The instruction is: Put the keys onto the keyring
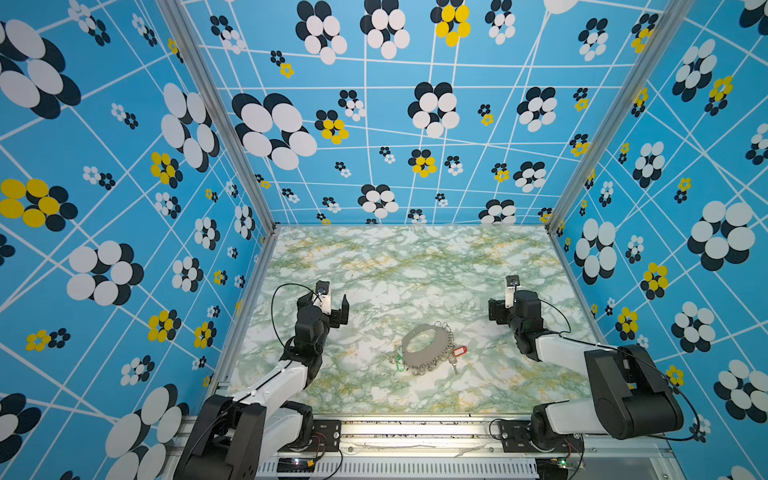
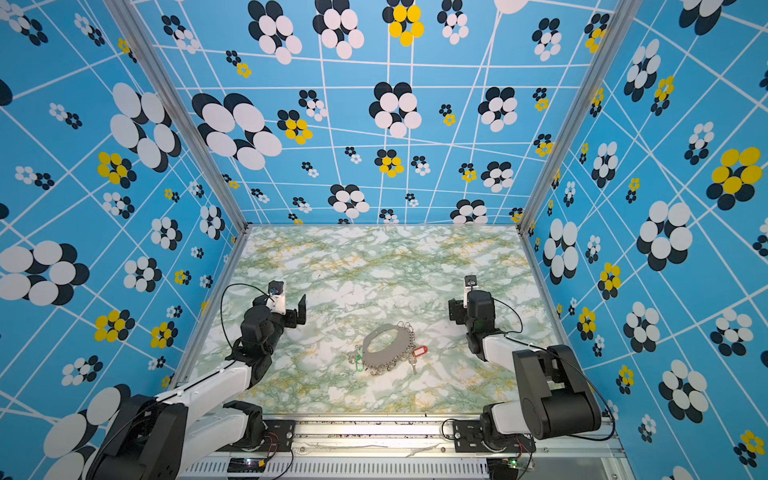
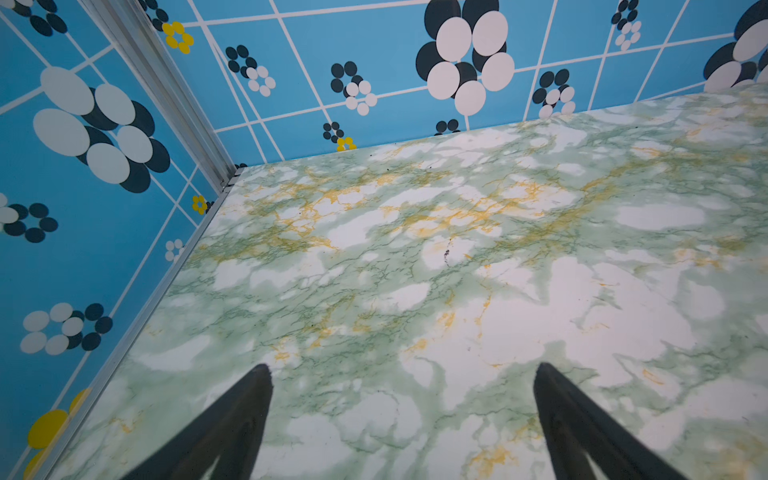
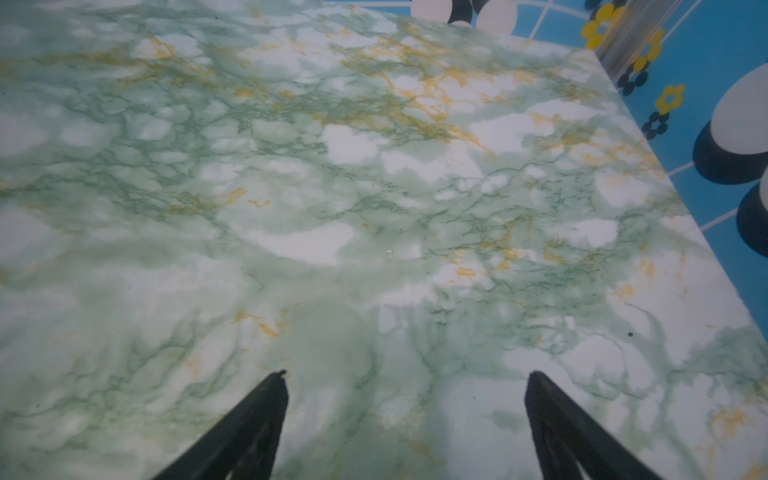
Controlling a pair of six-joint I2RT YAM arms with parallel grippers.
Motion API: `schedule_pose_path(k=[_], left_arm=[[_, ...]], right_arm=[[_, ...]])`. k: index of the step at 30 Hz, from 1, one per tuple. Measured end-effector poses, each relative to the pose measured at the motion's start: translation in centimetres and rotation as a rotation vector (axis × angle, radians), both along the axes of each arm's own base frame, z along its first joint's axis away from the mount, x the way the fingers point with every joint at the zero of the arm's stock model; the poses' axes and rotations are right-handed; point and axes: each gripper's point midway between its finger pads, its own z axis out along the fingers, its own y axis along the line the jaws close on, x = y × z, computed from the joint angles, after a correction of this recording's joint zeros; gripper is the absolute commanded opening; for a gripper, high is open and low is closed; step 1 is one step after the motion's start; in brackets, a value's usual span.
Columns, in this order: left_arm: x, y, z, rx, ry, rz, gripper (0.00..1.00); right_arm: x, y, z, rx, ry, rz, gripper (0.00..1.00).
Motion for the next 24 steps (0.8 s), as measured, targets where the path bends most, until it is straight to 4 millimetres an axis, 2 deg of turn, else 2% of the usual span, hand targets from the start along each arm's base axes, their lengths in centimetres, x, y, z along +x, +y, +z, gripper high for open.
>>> schedule_pose_path(k=[5,10,12,14,18,24], left_arm=[[1.3,0.2,-1.1,0.015,-0.019,-0.01,0.99],[1.9,-0.1,-2.8,0.017,-0.02,-0.026,0.99],[1.7,0.1,-3.4,0.016,-0.017,-0.022,0.99],[1.8,0.4,-3.3,0.013,-0.031,-0.014,0.99],[2.0,0.6,-2.7,0.007,-0.072,-0.007,0.99],[2.1,0.6,-2.6,0.004,-0.094,-0.007,0.99]], right_arm=[[1.0,0.8,2.3,0.038,-0.144,0.042,0.94],[0.3,-0.3,1.7,0.064,-0.18,0.037,0.96],[0.5,-0.4,1.6,0.073,-0.199,0.041,0.99],[0.7,-0.4,1.4,0.081,-0.232,0.042,0.99],[-0.2,-0.6,0.0,0.075,-0.214,0.033,0.99],[0.6,-1.1,1.5,0.046,-0.262,-0.031,0.95]])
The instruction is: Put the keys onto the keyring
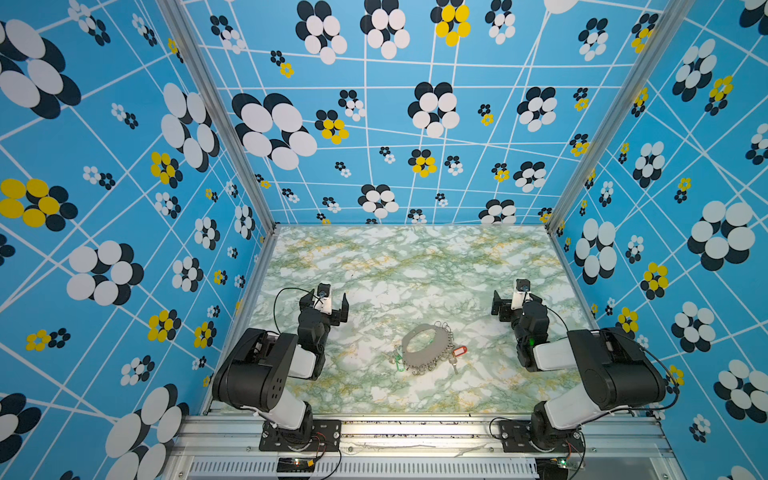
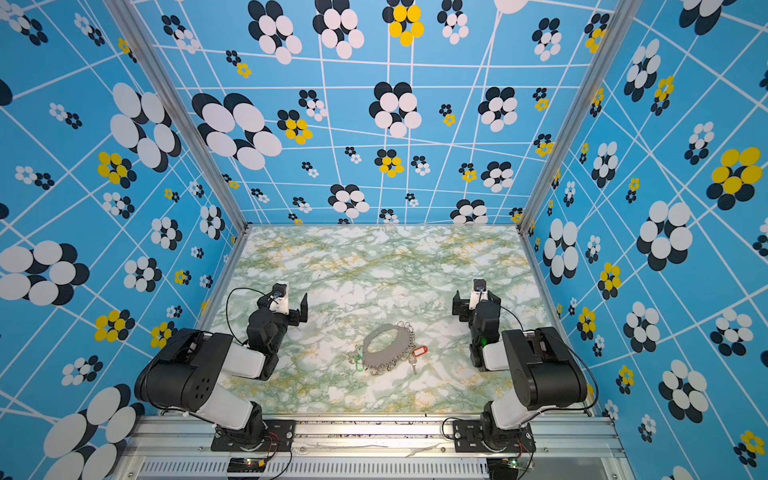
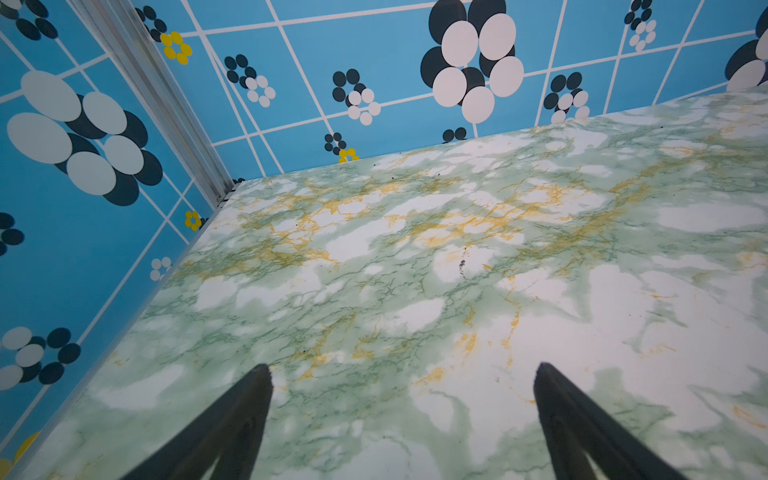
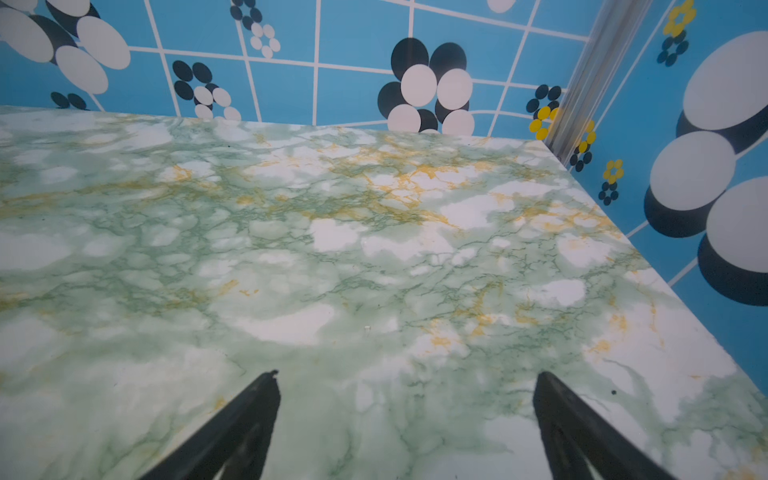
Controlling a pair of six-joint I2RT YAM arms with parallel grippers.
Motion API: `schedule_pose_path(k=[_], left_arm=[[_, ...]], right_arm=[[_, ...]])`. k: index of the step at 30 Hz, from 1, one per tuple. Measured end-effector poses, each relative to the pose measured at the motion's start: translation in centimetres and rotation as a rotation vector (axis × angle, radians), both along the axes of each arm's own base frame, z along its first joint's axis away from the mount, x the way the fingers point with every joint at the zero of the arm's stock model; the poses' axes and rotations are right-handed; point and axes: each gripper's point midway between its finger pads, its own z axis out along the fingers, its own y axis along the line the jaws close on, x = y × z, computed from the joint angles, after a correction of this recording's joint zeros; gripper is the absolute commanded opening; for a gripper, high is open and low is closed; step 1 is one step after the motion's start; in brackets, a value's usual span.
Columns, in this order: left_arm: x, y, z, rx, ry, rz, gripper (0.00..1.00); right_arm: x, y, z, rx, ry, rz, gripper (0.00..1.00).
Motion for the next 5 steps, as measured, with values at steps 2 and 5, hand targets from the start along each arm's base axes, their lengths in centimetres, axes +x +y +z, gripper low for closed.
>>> schedule_pose_path(k=[2,5], left_arm=[[0.0,0.0,0.19,-0.001,-0.009,0.0,0.99],[-0.03,0.01,0.26,-0.003,-0.02,0.0,0.99]], right_arm=[[-0.03,-0.22,0.03,-0.002,-0.001,-0.015,0.98],[-0.06,-0.49,0.07,-0.003,-0.003,-0.031,0.99]])
